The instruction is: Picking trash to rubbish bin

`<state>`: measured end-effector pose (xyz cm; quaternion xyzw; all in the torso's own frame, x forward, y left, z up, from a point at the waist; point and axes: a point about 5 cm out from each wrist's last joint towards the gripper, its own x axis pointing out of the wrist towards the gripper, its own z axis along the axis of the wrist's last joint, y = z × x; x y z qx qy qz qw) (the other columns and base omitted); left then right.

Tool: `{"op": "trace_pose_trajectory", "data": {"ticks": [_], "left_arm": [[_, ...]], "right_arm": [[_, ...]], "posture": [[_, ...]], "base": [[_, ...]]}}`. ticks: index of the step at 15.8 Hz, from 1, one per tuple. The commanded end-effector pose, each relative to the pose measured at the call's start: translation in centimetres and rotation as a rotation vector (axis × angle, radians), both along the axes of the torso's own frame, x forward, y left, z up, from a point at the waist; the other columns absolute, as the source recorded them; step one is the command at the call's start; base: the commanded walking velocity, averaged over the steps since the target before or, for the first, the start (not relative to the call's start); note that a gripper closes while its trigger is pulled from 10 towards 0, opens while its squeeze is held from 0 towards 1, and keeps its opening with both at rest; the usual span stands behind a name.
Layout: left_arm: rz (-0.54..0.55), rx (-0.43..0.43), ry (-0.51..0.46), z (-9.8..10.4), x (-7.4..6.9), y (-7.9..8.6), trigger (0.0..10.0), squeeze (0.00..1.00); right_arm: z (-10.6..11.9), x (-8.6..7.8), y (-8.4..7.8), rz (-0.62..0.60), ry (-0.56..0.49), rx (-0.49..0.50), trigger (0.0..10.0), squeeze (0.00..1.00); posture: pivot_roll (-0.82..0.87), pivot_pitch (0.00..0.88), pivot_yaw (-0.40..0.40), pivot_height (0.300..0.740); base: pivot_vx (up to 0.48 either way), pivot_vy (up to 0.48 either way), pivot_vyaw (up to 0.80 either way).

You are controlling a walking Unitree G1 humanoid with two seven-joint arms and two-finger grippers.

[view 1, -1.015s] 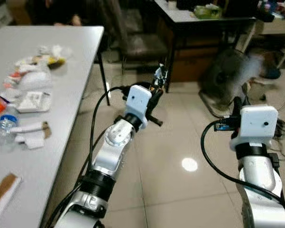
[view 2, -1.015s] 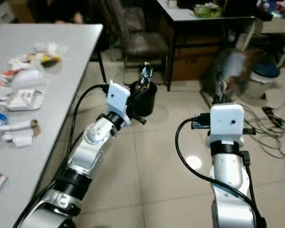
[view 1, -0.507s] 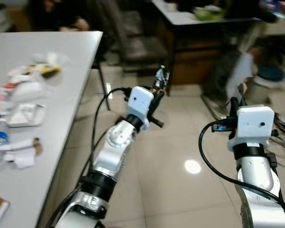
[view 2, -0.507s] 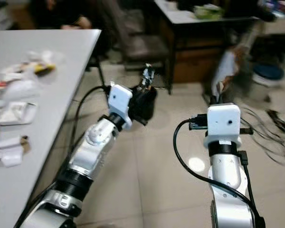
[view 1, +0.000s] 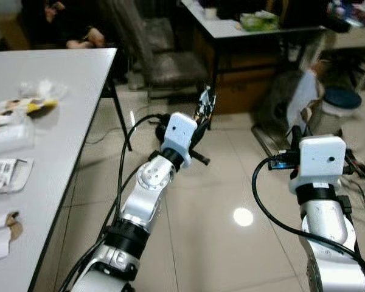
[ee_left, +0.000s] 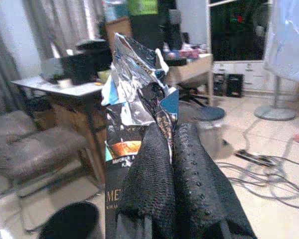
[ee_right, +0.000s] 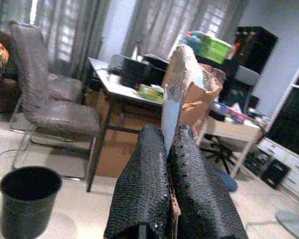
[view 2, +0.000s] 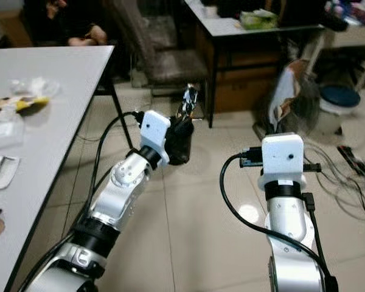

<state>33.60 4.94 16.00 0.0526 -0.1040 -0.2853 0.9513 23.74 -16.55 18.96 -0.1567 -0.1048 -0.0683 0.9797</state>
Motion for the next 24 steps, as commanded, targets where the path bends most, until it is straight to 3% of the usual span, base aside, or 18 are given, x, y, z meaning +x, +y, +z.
{"op": "trace_pose_trajectory", "data": {"ticks": [1, 24], "left_arm": [[0.019, 0.036, -0.007, -0.23, 0.14, 0.80, 0.0, 0.00], [0.006, 0.066, 0.005, -1.06, -0.13, 0.37, 0.0, 0.00]], "right_arm": [[0.40, -0.07, 0.54, 0.019, -0.022, 0.003, 10.0, 0.00], [0.27, 0.20, 1.01, 0.036, -0.020, -0.002, 10.0, 0.00]], "posture": [[0.07, 0.069, 0.007, 0.740], [0.07, 0.062, 0.009, 0.740]], "base": [[0.480, 0.000, 0.00], [0.480, 0.000, 0.10]]}}
